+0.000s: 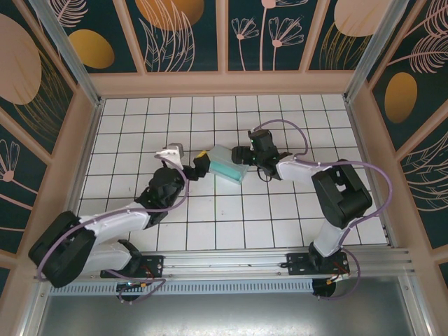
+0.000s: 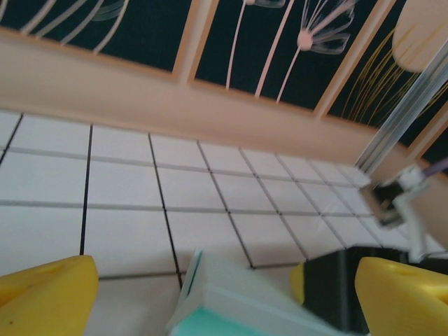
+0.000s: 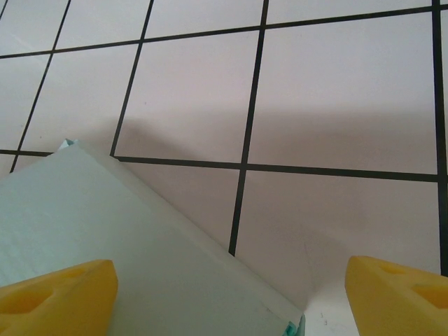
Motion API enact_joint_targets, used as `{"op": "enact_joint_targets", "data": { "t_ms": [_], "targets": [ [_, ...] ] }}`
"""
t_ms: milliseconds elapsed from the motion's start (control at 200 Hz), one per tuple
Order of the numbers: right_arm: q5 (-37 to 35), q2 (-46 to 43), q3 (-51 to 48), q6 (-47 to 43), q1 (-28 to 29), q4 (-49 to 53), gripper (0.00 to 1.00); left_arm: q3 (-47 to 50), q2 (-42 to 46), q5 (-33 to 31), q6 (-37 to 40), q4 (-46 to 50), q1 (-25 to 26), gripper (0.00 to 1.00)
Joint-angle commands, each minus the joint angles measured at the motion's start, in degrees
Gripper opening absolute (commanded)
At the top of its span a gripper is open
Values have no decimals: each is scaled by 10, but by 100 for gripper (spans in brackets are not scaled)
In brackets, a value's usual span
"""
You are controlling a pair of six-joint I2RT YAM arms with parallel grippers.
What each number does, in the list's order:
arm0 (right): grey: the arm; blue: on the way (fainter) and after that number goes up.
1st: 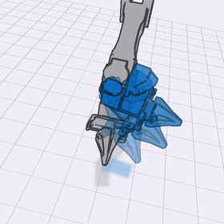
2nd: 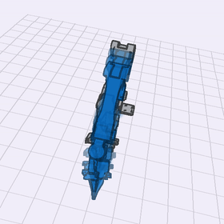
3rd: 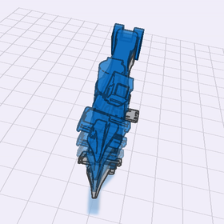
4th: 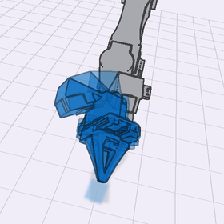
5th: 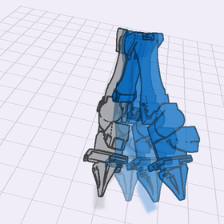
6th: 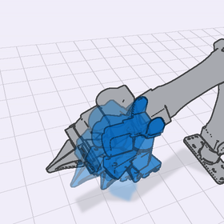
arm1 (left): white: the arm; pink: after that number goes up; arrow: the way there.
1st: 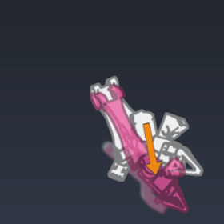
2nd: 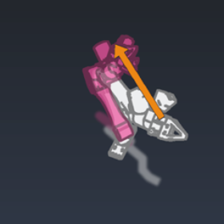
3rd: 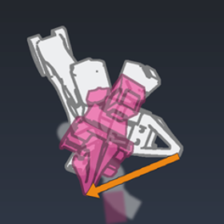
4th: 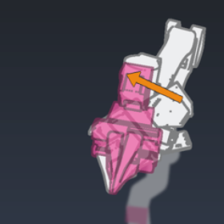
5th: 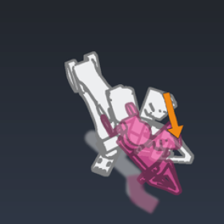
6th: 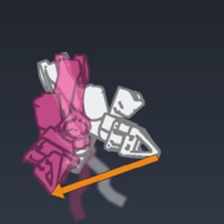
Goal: Fold the paper box
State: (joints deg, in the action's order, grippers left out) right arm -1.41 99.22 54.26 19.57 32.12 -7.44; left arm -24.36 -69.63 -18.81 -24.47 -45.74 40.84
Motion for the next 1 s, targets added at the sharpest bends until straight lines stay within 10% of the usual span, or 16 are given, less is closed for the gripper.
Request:
{"op": "enact_joint_targets", "data": {
  "t_ms": [0, 480, 996],
  "targets": [
    [0, 9, 6, -22, 13, 7, 85, -53, 11, -28, 14, 77, -2, 95],
    [-98, 68, -14, -58, 43, 33, 87, -227, -197, 88, -62, 263, -60, 75],
    [36, -133, -124, 35, -4, -129, 87, -261, -330, 208, -124, 302, -77, 48]
  ]
}}
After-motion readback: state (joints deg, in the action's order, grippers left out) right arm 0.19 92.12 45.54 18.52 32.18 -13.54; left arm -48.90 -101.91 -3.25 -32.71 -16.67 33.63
